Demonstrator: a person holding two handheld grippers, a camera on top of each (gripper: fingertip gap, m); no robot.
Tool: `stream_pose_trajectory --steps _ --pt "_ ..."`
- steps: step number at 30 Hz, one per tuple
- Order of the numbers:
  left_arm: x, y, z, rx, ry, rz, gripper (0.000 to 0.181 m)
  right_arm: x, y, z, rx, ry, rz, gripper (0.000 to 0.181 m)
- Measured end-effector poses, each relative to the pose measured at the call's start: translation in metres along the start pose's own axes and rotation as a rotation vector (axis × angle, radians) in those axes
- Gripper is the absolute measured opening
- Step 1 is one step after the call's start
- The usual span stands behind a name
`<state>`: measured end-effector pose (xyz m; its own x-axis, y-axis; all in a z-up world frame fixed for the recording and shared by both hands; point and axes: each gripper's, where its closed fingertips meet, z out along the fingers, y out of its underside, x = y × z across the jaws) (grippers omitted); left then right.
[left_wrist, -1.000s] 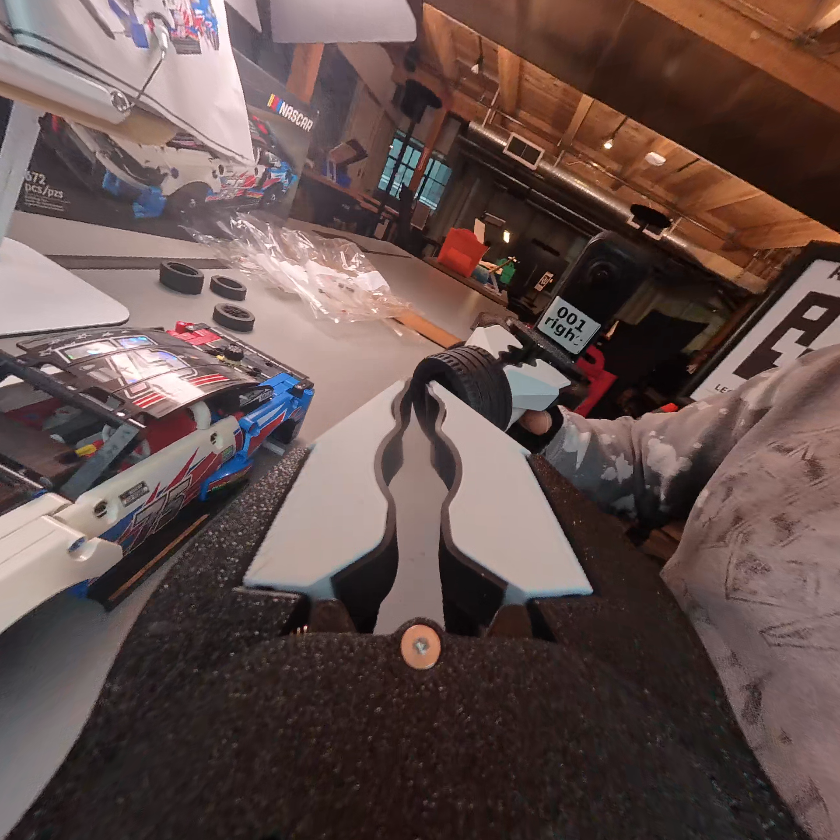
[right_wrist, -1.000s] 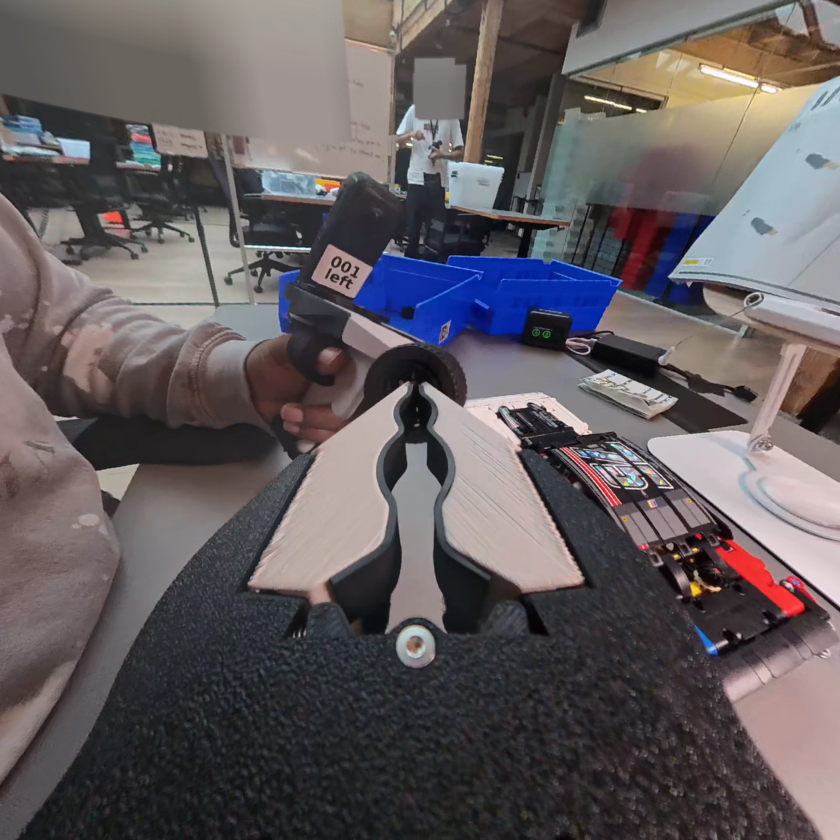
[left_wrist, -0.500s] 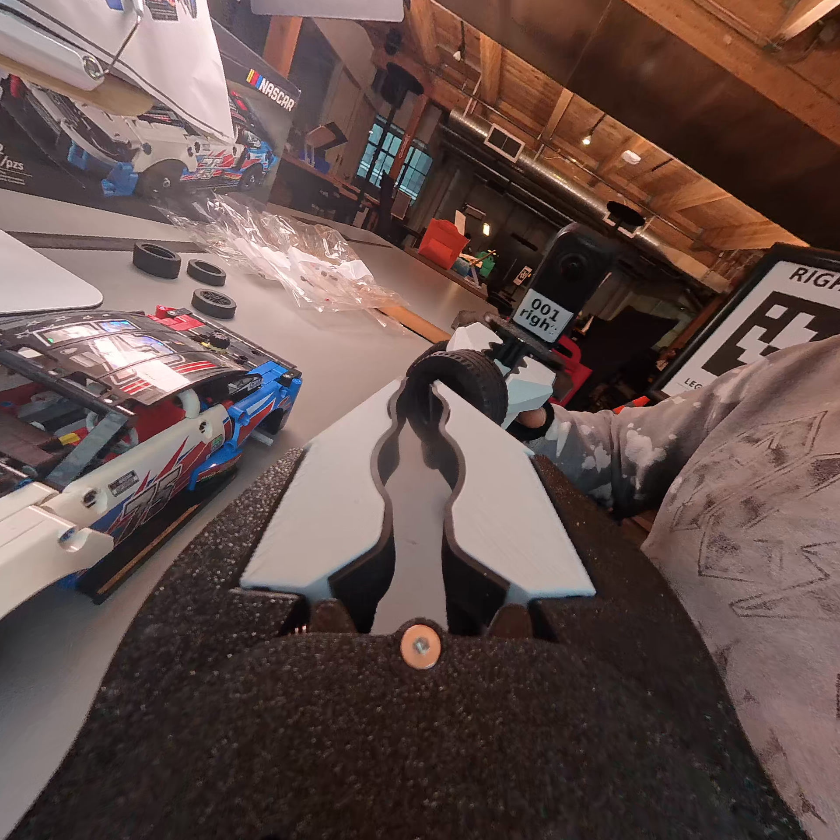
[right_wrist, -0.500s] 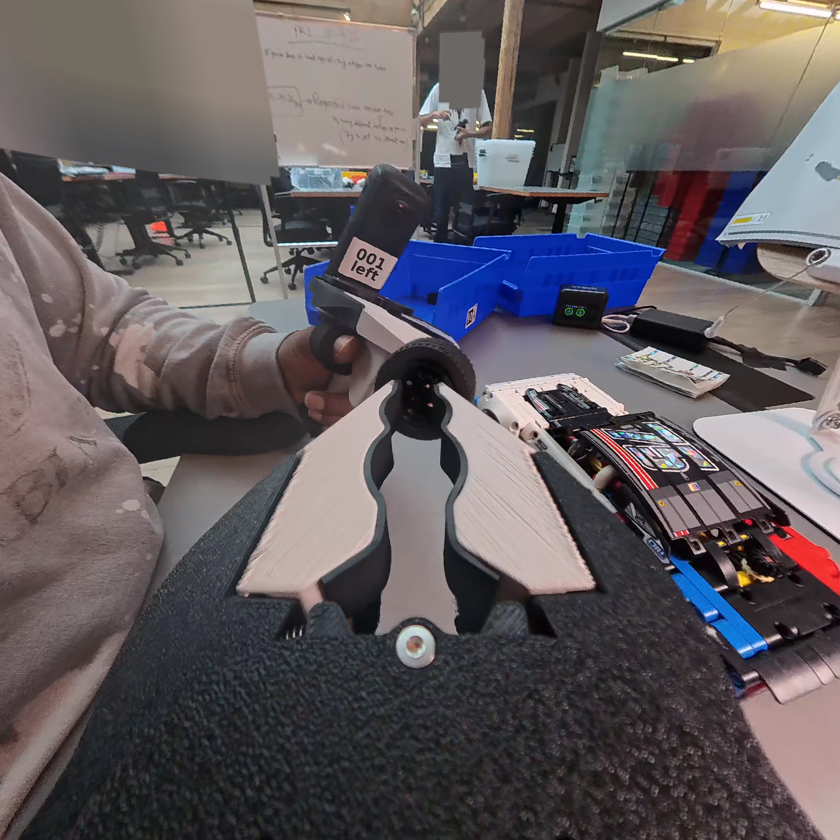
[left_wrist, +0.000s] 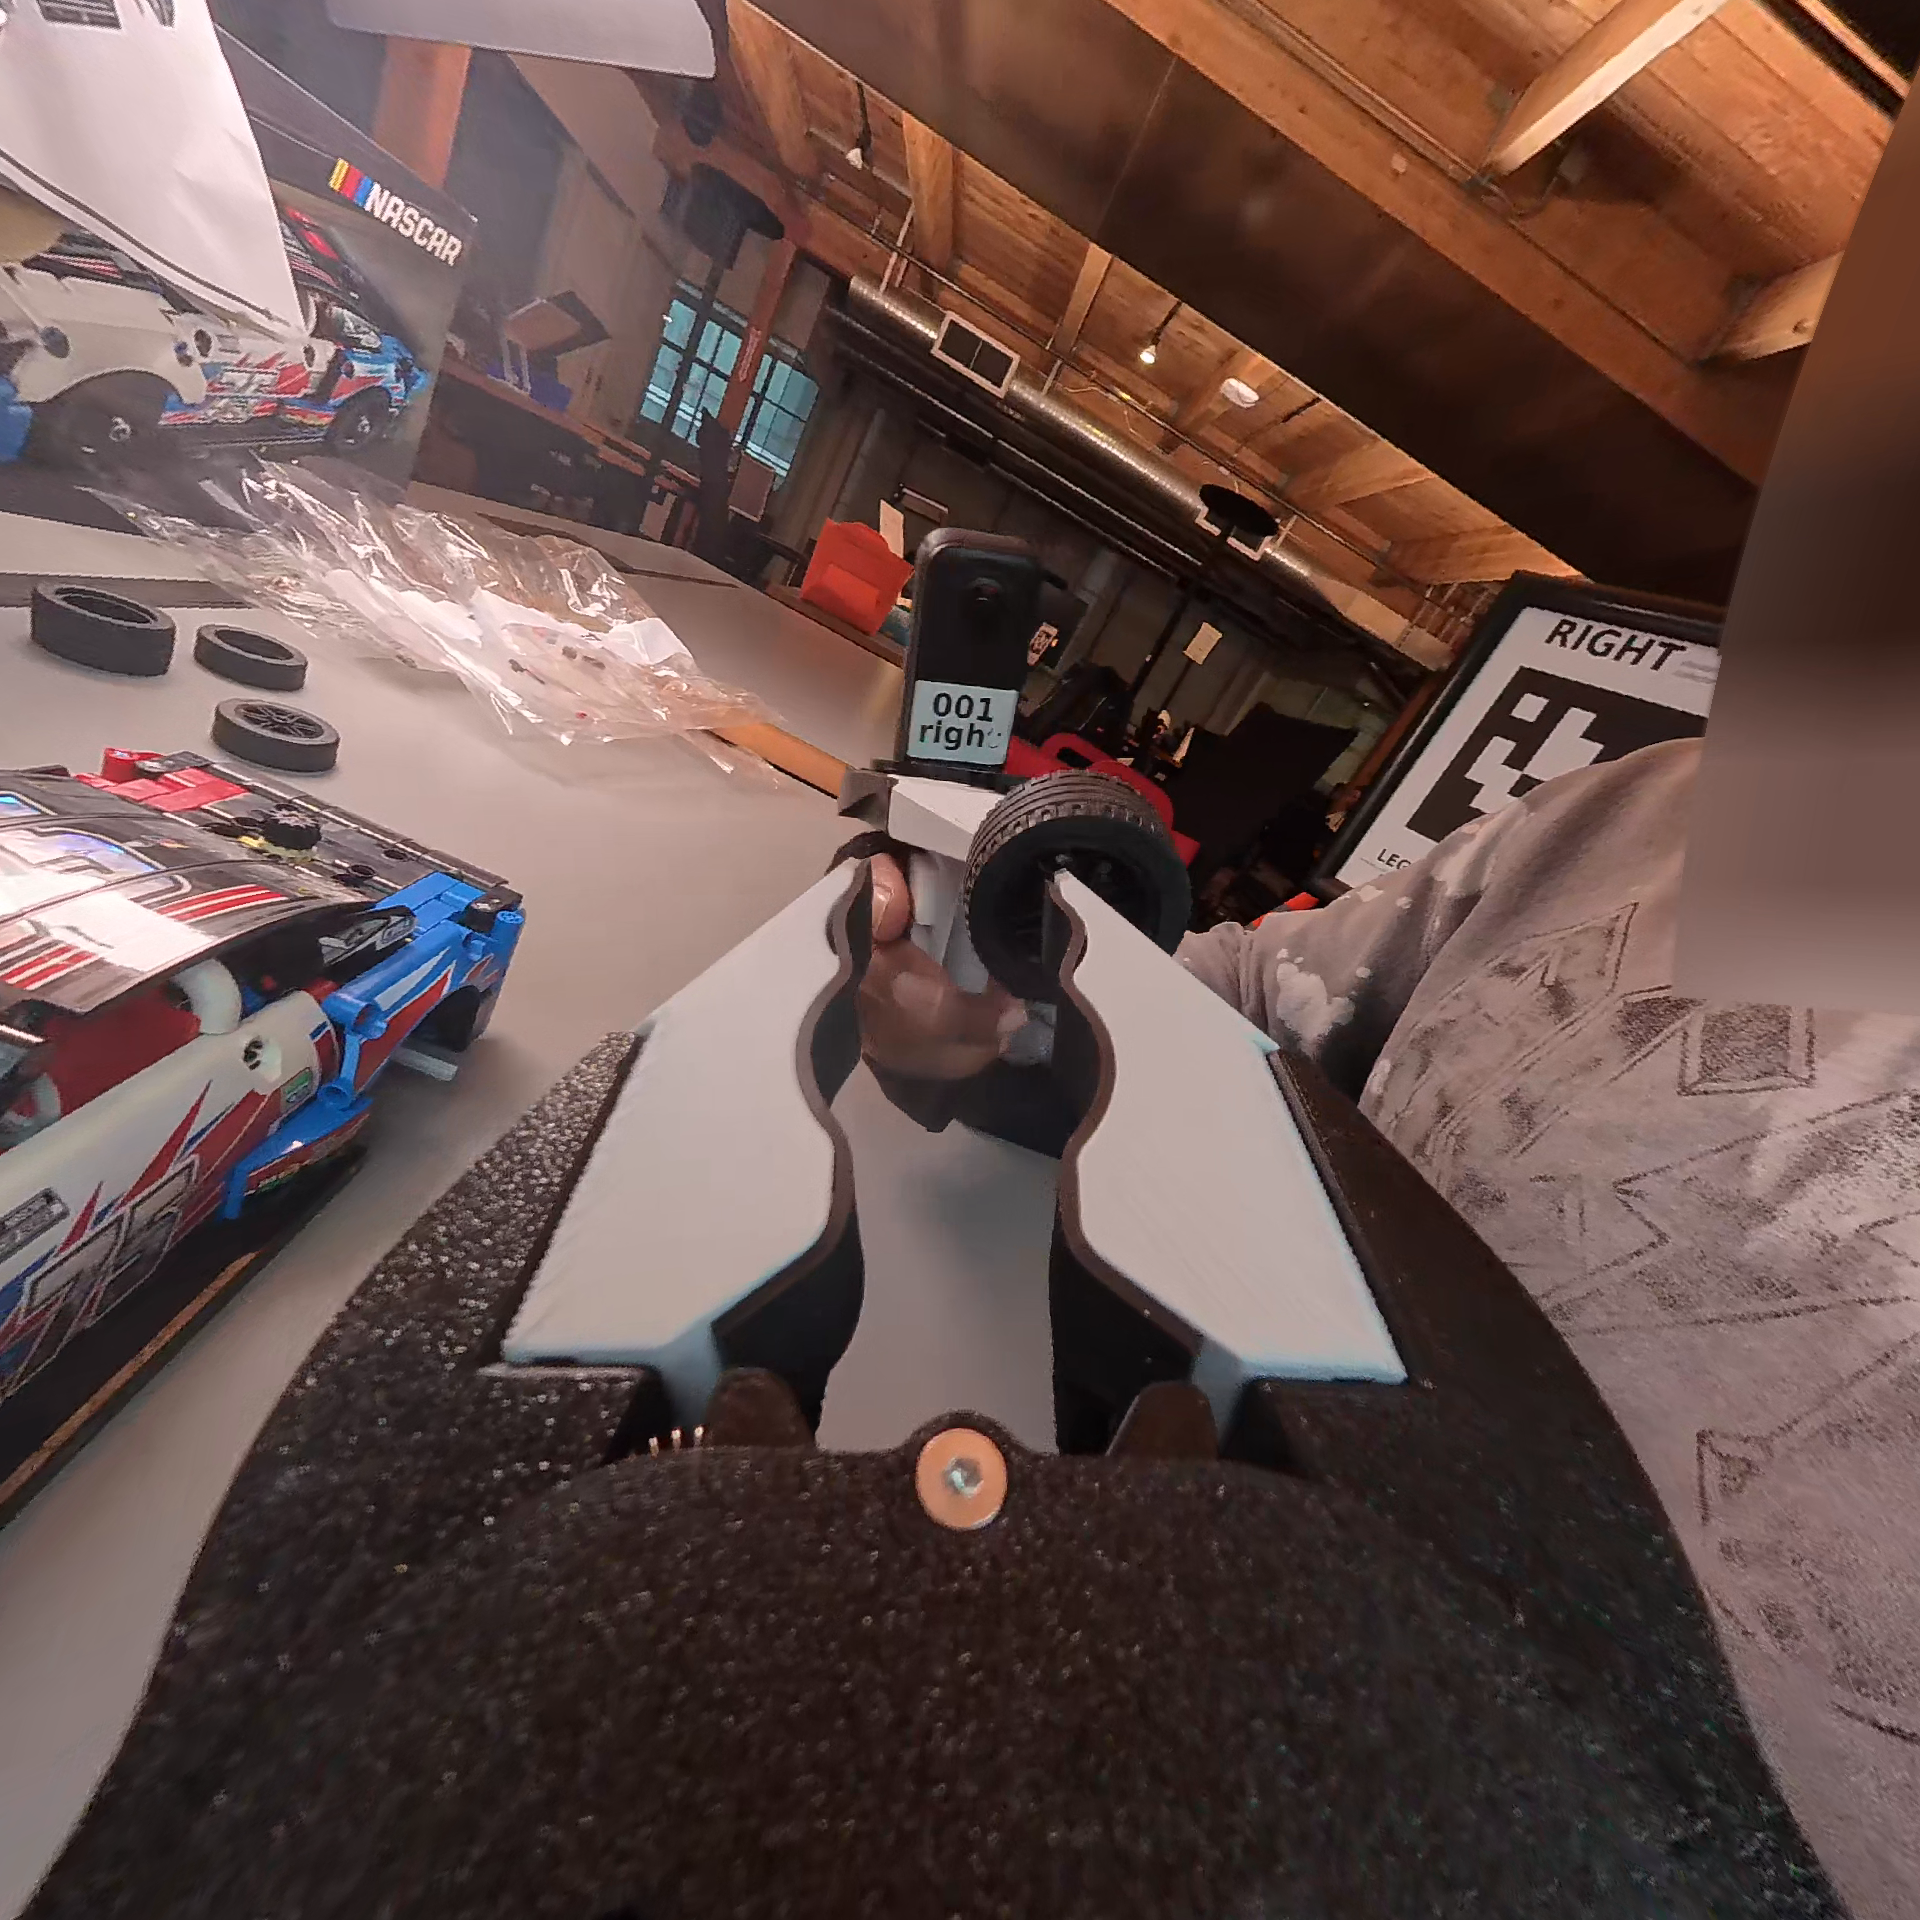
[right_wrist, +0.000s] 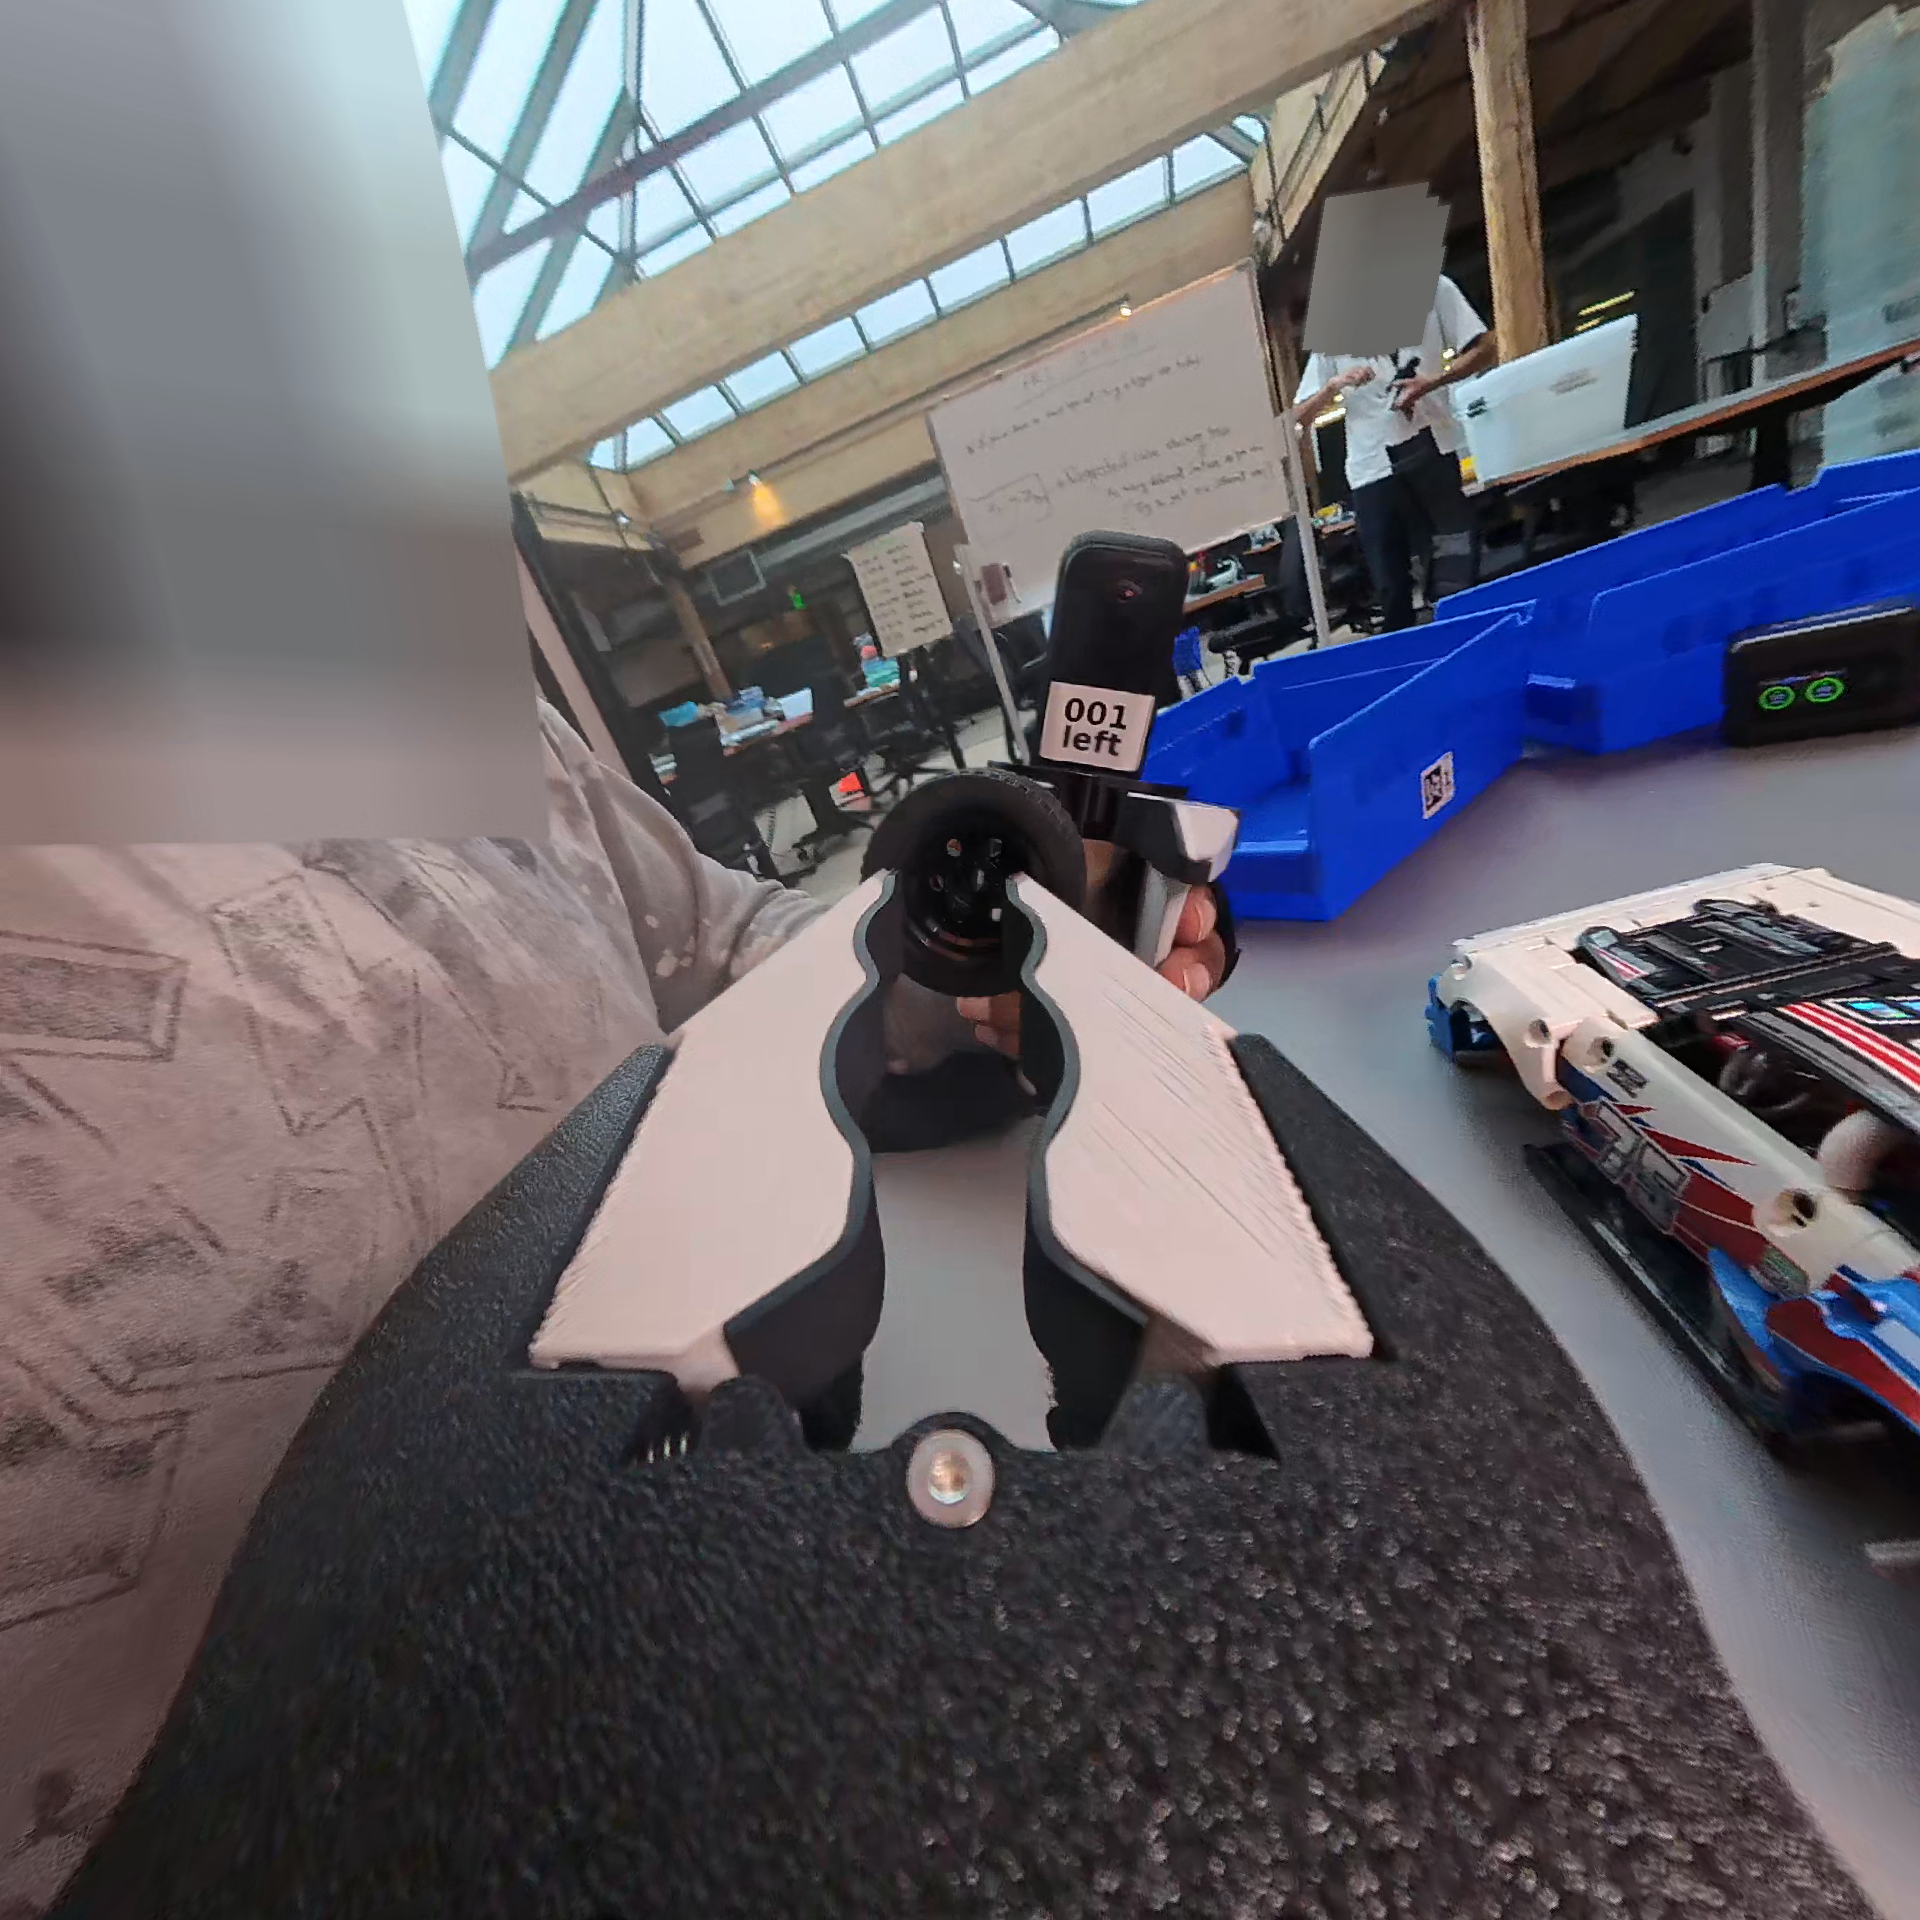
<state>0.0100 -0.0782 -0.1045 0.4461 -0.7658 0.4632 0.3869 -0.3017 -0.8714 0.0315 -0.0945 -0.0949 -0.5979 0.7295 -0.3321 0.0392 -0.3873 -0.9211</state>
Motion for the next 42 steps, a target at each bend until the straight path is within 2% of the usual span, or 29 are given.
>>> stream_pose_trajectory --steps 5,8,10,16,22,27,29,30,31,32,33,36,38,39,42 --pt "0.01 0.01 0.005 -0.049 0.047 0.022 0.033 -0.004 -0.009 -0.002 0.057 -0.049 0.082 0.017" --pt "0.014 0.012 0.005 -0.055 0.061 0.048 0.022 0.001 -0.009 -0.003 0.05 -0.026 0.095 0.015" --pt "0.016 0.016 0.007 -0.081 0.069 0.05 0.022 0.008 -0.007 -0.005 0.043 0.006 0.102 0.005" --pt "0.002 0.031 0.011 -0.18 -0.048 0.173 0.005 0.021 0.0 -0.005 0.019 0.065 0.118 0.0" --pt "-0.026 0.031 0.003 -0.208 -0.205 0.188 0.004 0.044 -0.006 -0.017 0.014 0.208 0.045 0.014" --pt "-0.046 0.023 -0.008 -0.185 -0.308 0.137 0.004 0.051 0.005 -0.023 -0.194 0.351 -0.279 0.057" --pt "-0.05 0.025 -0.008 -0.192 -0.319 0.105 0.003 0.055 0.016 -0.017 -0.259 0.404 -0.368 0.06" --pt "-0.051 0.028 -0.007 -0.198 -0.321 0.091 0.003 0.056 0.021 -0.012 -0.279 0.42 -0.412 0.057" --pt "-0.051 0.031 -0.005 -0.208 -0.314 0.078 0.003 0.057 0.024 -0.008 -0.289 0.444 -0.459 0.047" --pt "-0.05 0.034 -0.003 -0.217 -0.302 0.064 0.004 0.059 0.025 -0.006 -0.3 0.475 -0.503 0.028" --pt "-0.05 0.032 -0.003 -0.204 -0.294 0.056 0.005 0.06 0.024 -0.005 -0.312 0.486 -0.543 0.023" --pt "-0.044 0.021 -0.004 -0.147 -0.259 0.055 0.0 0.059 0.008 -0.014 -0.27 0.474 -0.51 0.022" --pt "-0.044 0.017 -0.008 -0.128 -0.256 0.05 0.016 0.065 -0.009 -0.031 -0.184 0.487 -0.39 0.022" --pt "-0.046 0.016 -0.009 -0.122 -0.261 0.04 0.0 0.069 -0.015 -0.04 -0.147 0.495 -0.328 0.023" --pt "-0.052 0.014 -0.011 -0.127 -0.306 0.042 0.0 0.074 -0.017 -0.047 -0.091 0.489 -0.24 0.023"
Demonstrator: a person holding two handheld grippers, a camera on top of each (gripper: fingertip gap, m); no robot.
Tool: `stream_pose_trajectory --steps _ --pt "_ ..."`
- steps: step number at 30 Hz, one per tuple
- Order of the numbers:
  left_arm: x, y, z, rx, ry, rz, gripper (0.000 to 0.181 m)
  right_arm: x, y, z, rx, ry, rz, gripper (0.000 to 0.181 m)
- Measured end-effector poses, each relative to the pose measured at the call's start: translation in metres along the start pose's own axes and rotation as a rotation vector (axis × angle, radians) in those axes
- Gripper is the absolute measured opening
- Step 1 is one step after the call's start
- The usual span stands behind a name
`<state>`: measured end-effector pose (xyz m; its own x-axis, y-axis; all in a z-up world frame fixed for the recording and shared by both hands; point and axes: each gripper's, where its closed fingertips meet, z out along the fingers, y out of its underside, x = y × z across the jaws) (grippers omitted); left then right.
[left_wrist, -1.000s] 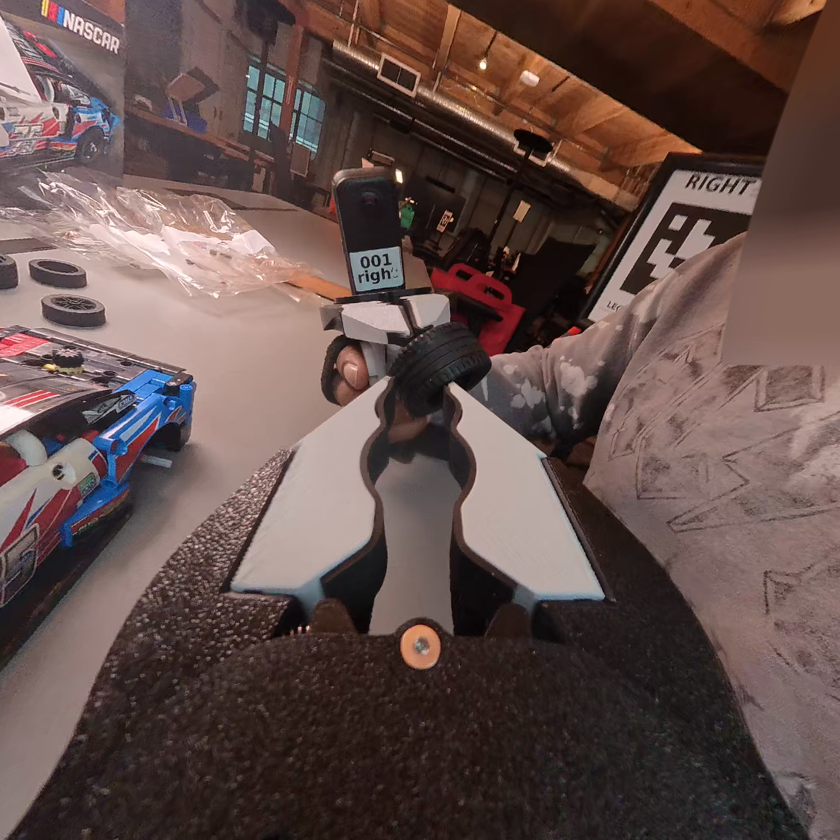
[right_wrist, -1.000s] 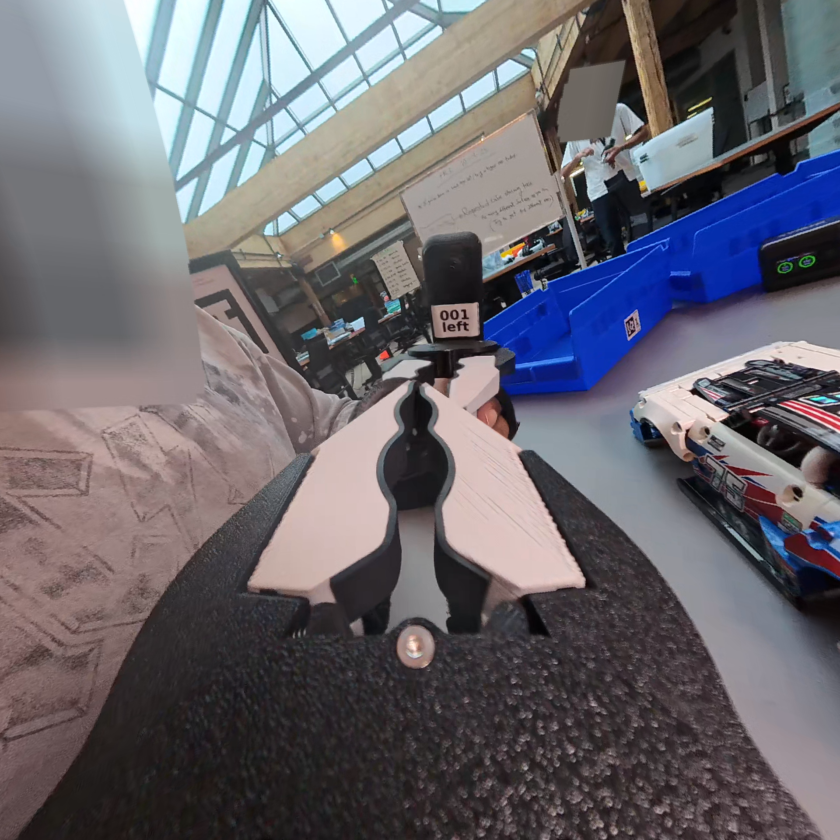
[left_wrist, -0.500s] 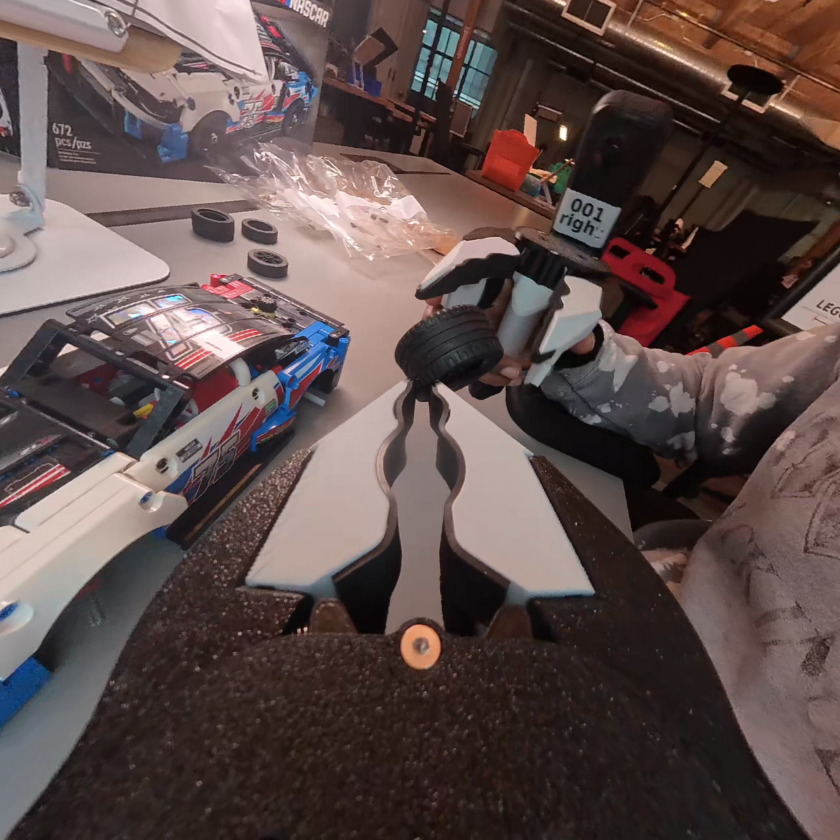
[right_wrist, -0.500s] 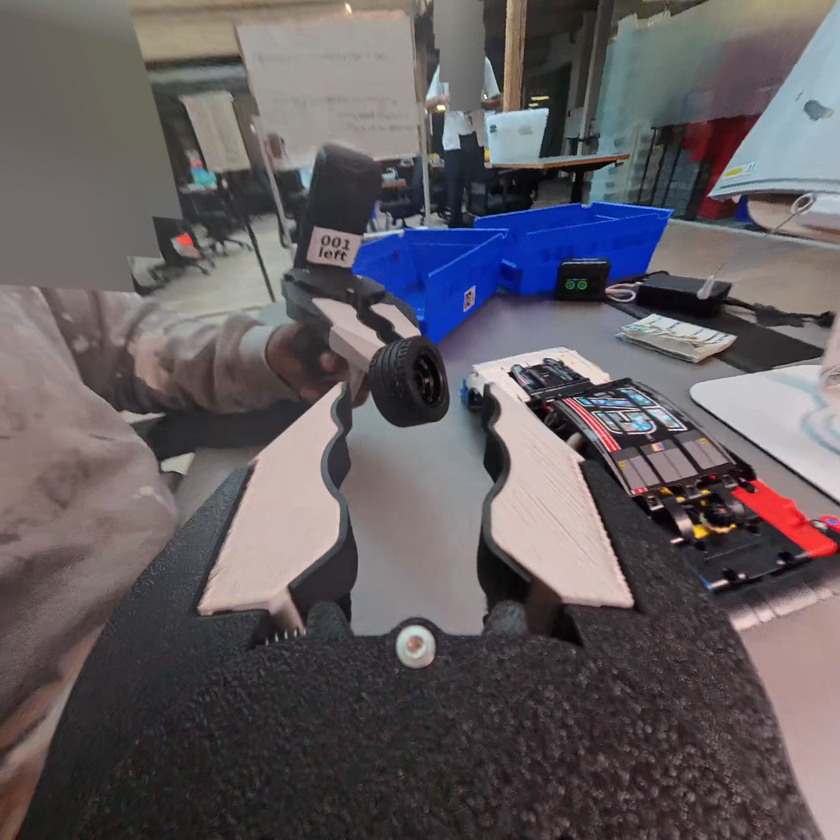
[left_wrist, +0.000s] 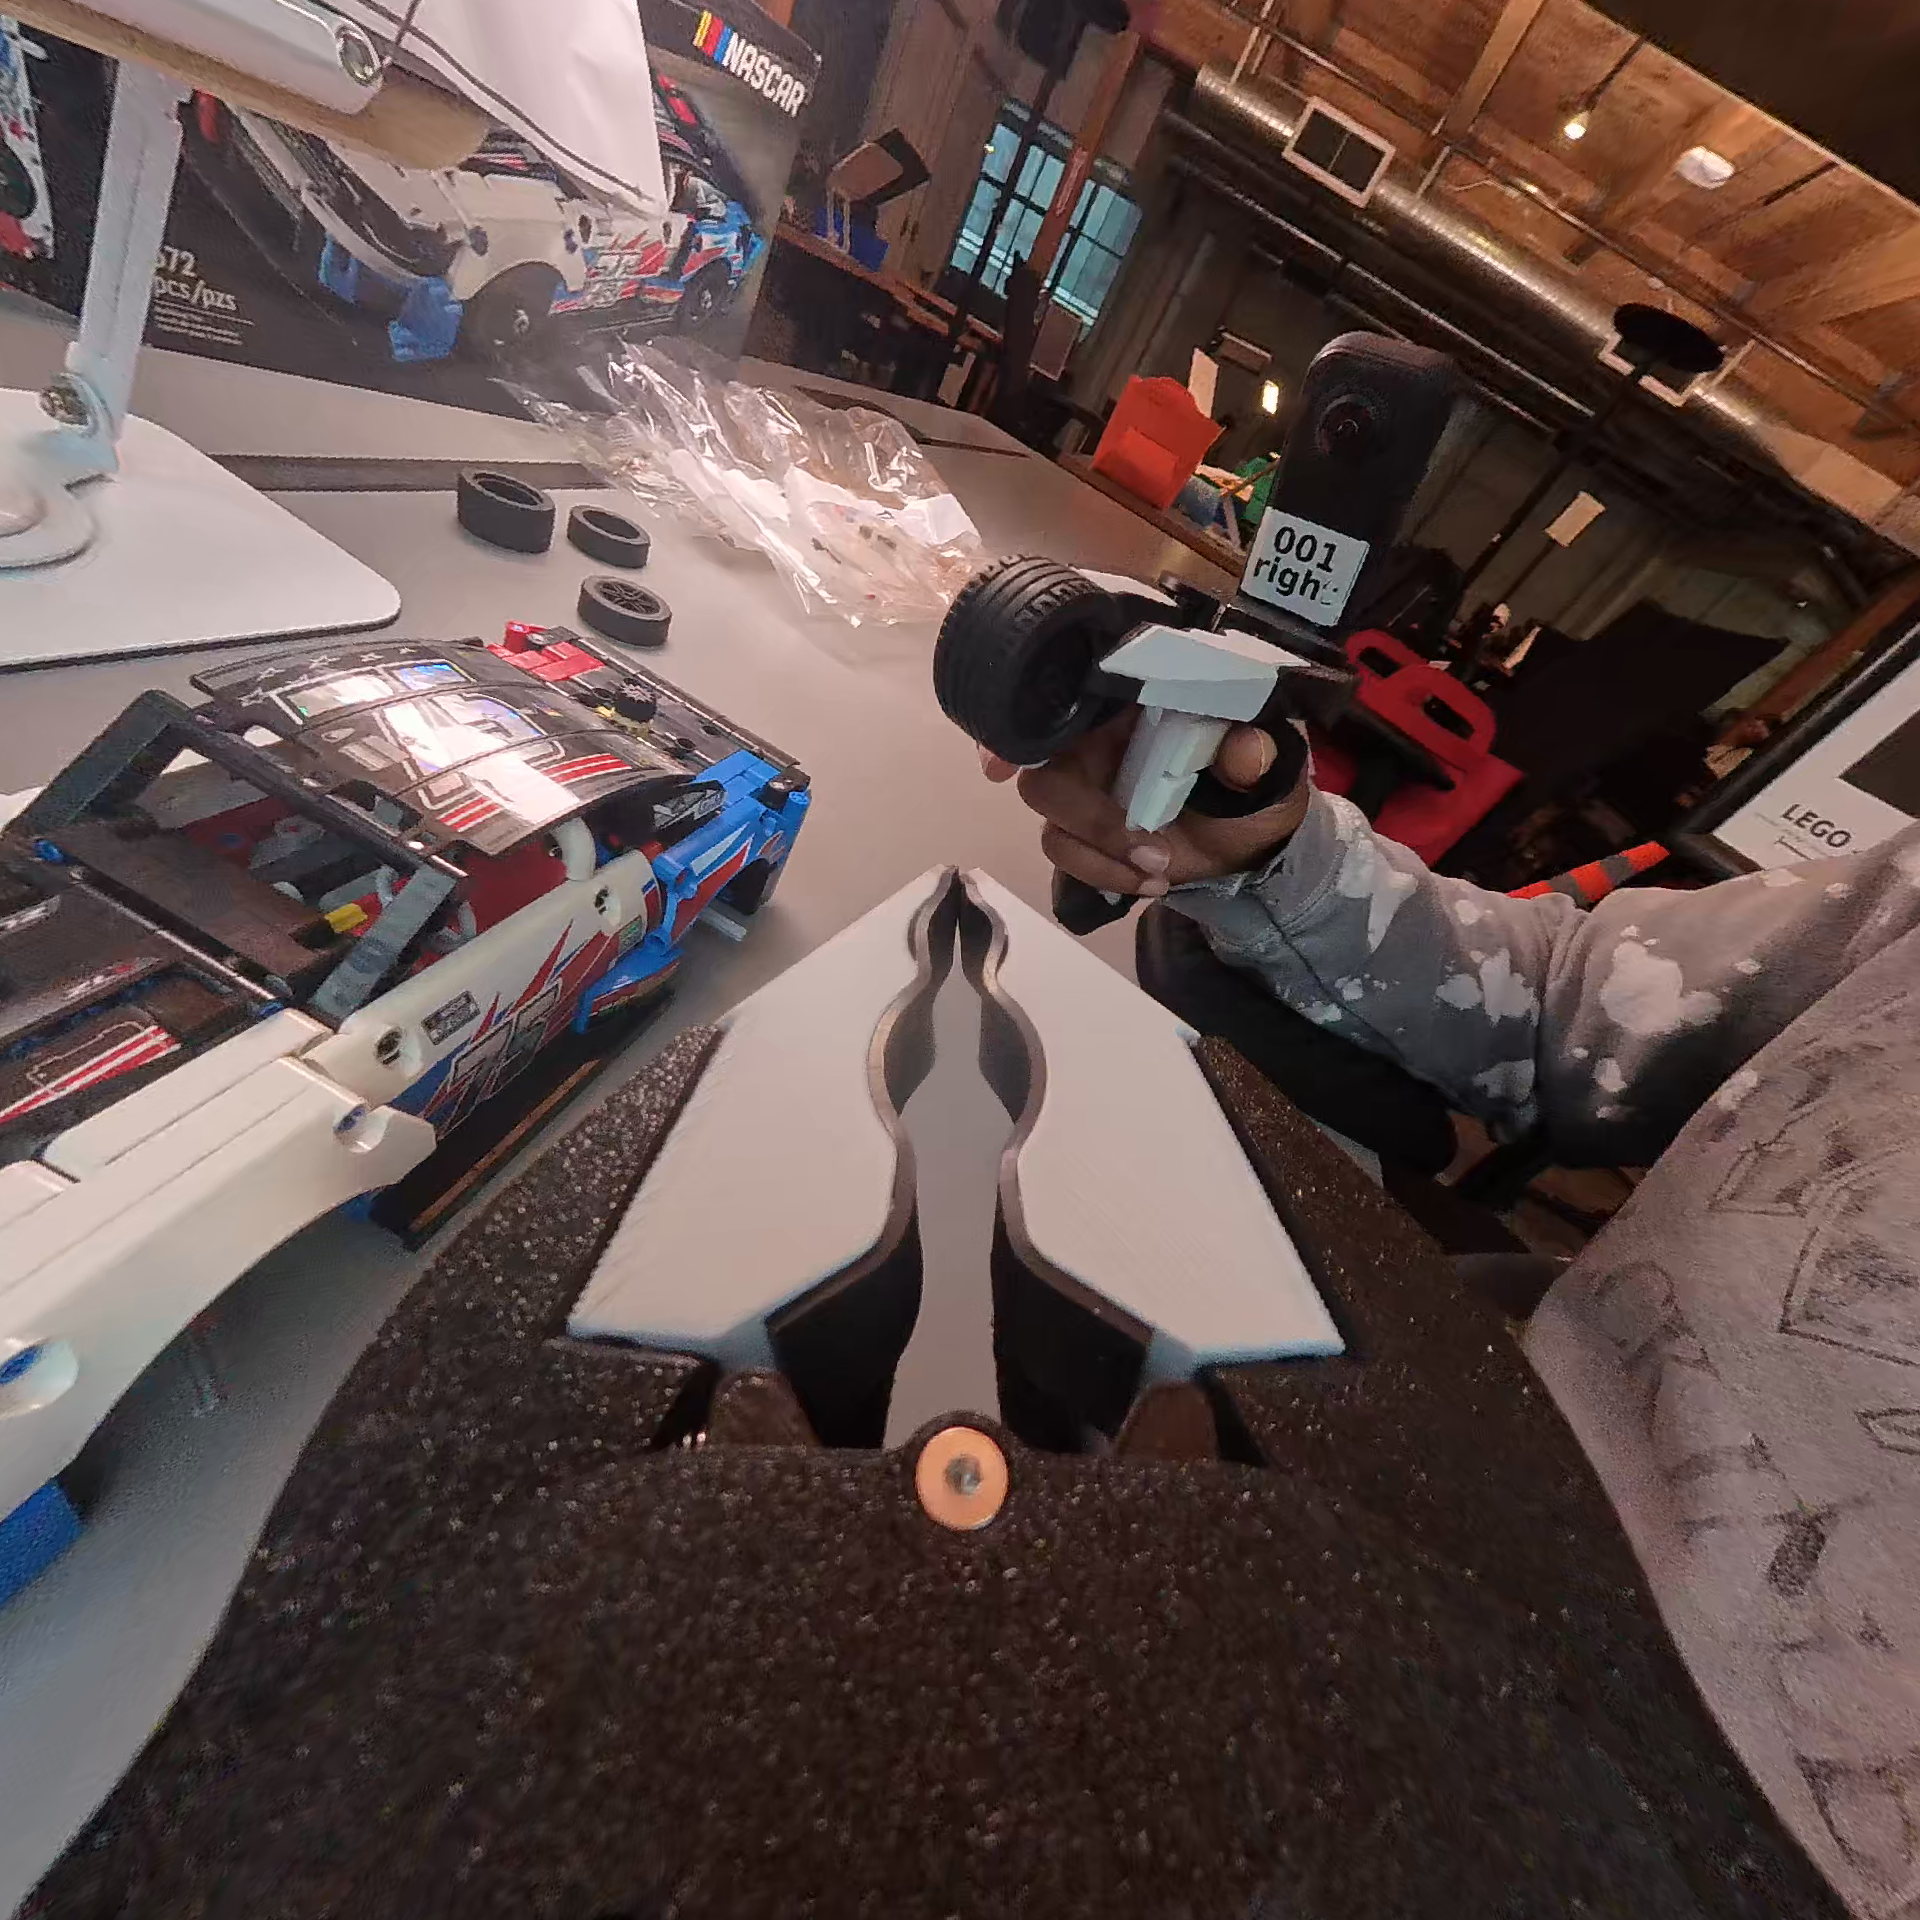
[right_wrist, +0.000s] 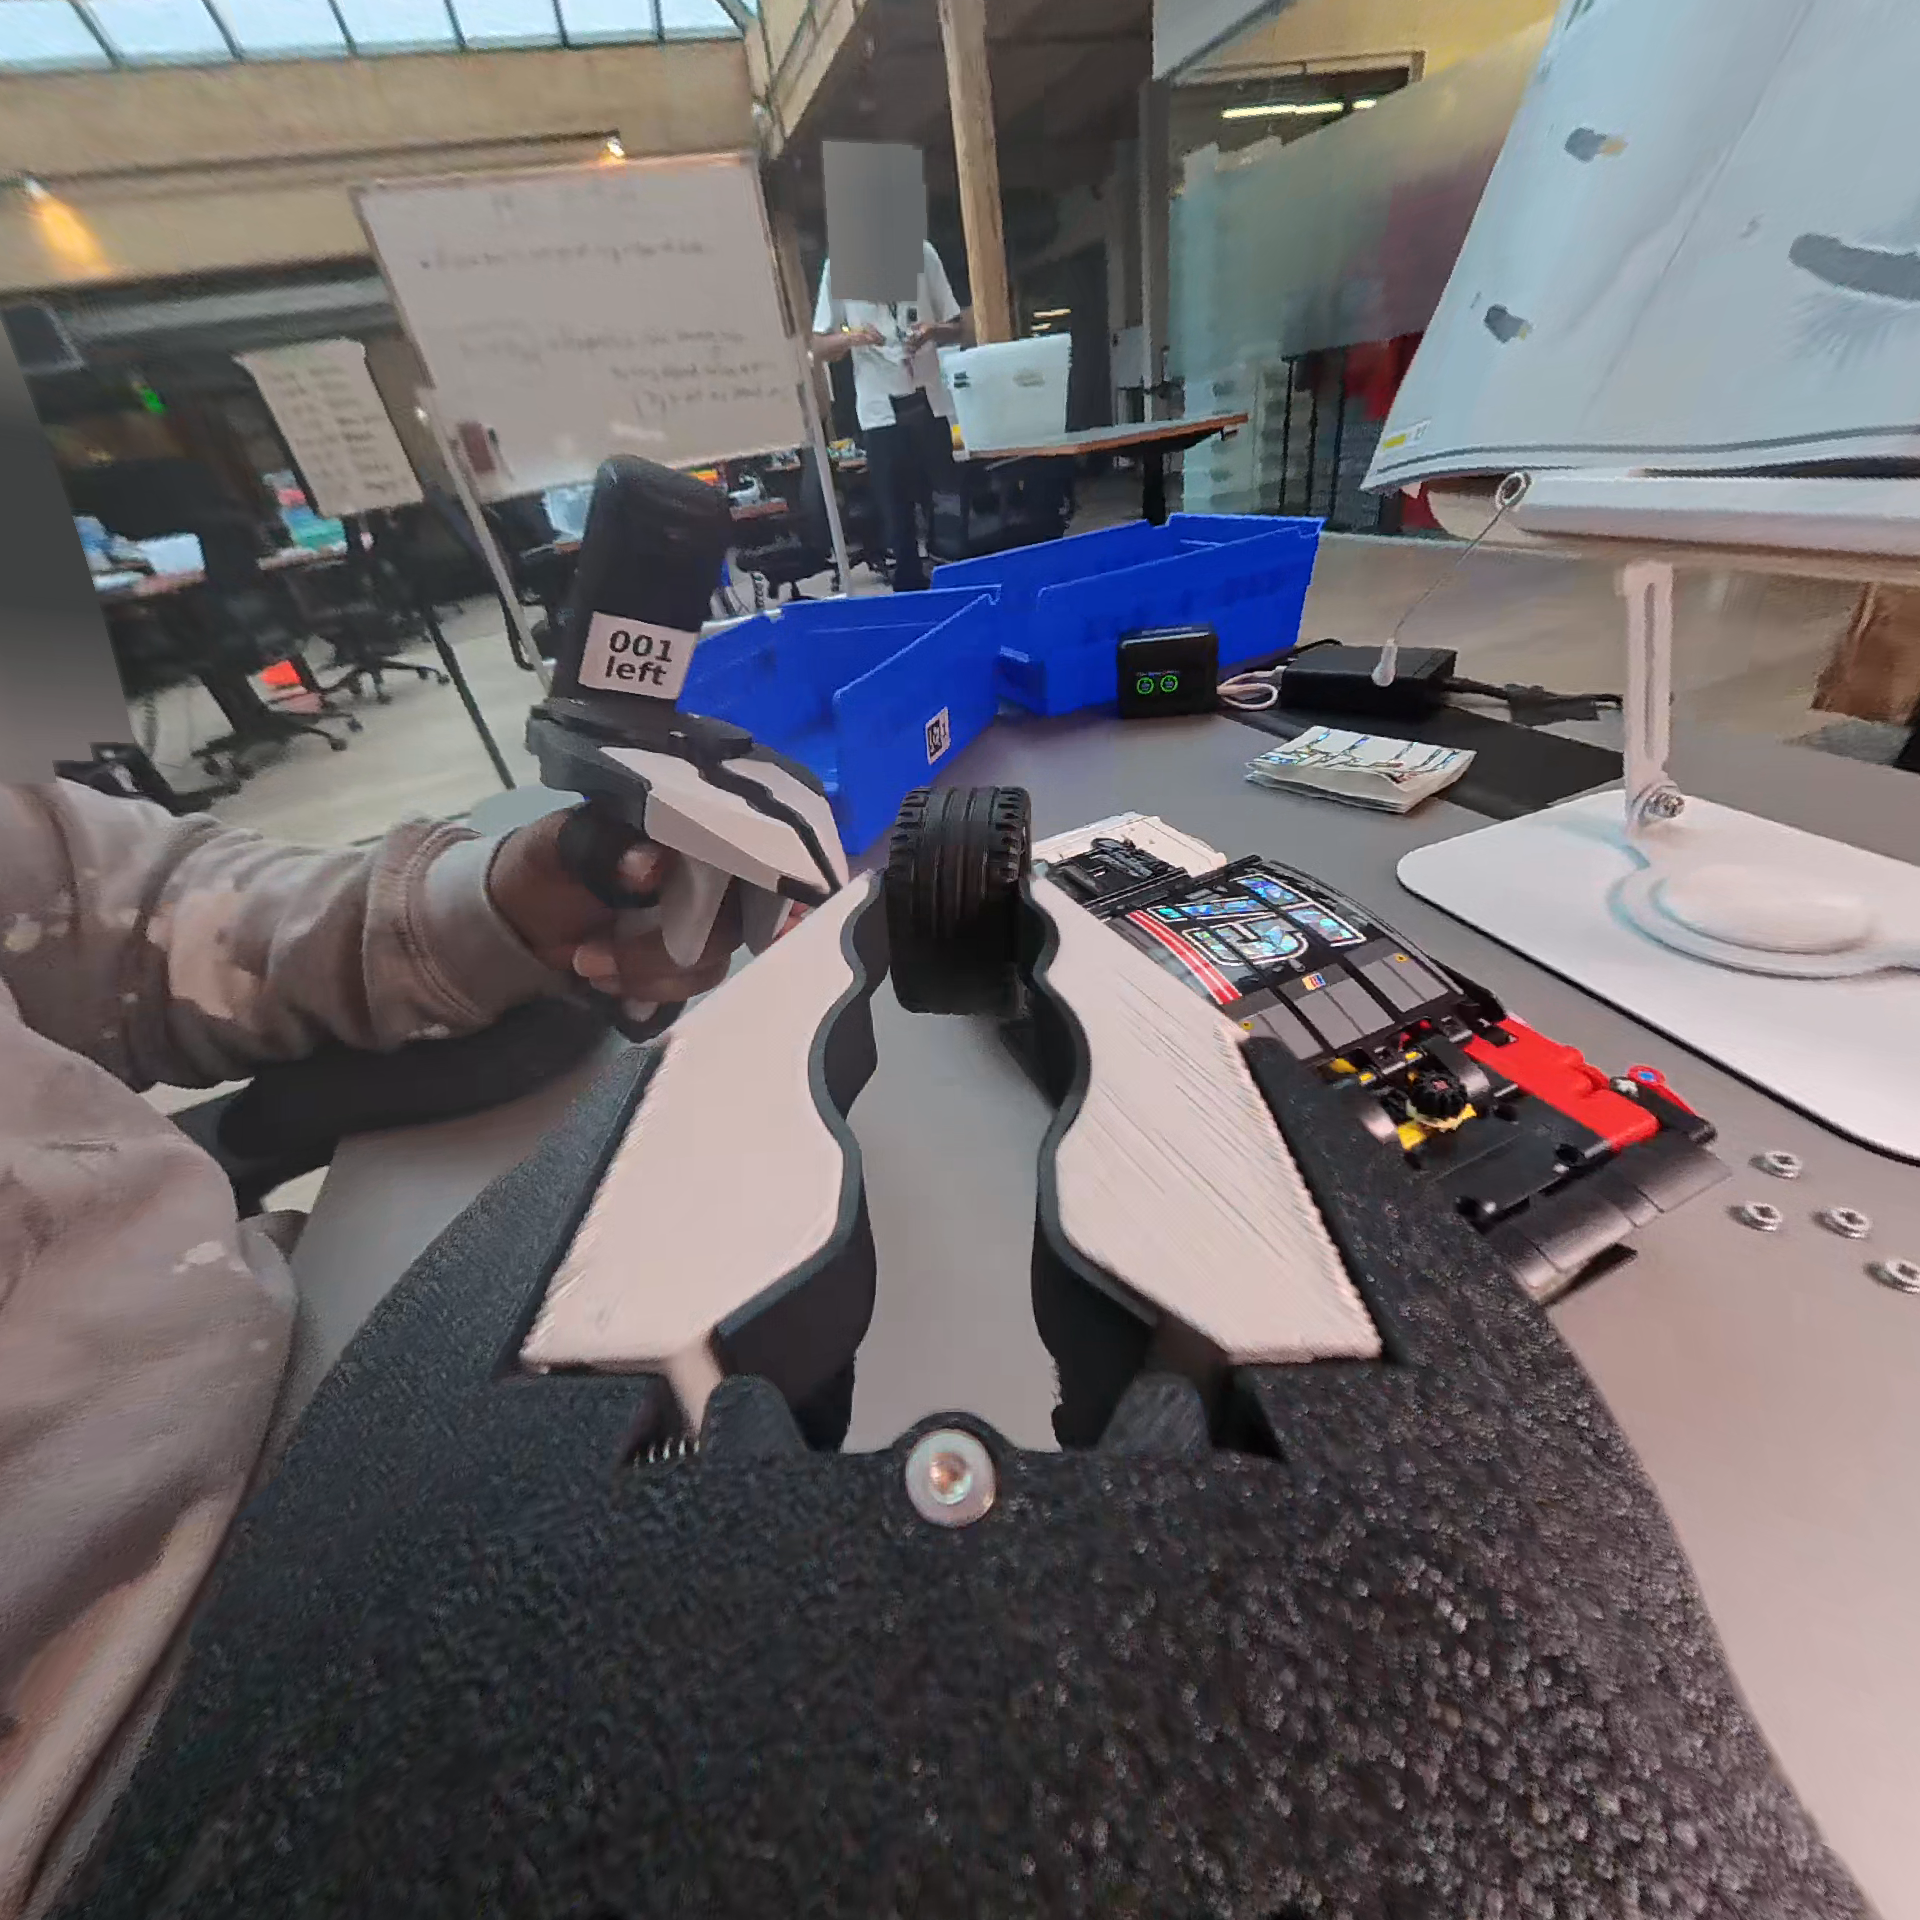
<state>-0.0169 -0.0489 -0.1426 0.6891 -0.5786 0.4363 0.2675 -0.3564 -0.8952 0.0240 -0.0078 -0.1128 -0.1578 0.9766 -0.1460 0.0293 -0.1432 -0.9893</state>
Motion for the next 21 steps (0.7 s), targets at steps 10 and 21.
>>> stream_pose_trajectory --steps 10,21 --pt "0.012 0.003 0.001 -0.016 0.078 -0.027 0.0 -0.033 0.013 0.012 -0.042 -0.203 0.122 0.022" --pt "0.045 0.003 0.006 0.003 0.28 -0.078 0.026 -0.066 0.015 0.019 -0.038 -0.421 0.316 0.022"
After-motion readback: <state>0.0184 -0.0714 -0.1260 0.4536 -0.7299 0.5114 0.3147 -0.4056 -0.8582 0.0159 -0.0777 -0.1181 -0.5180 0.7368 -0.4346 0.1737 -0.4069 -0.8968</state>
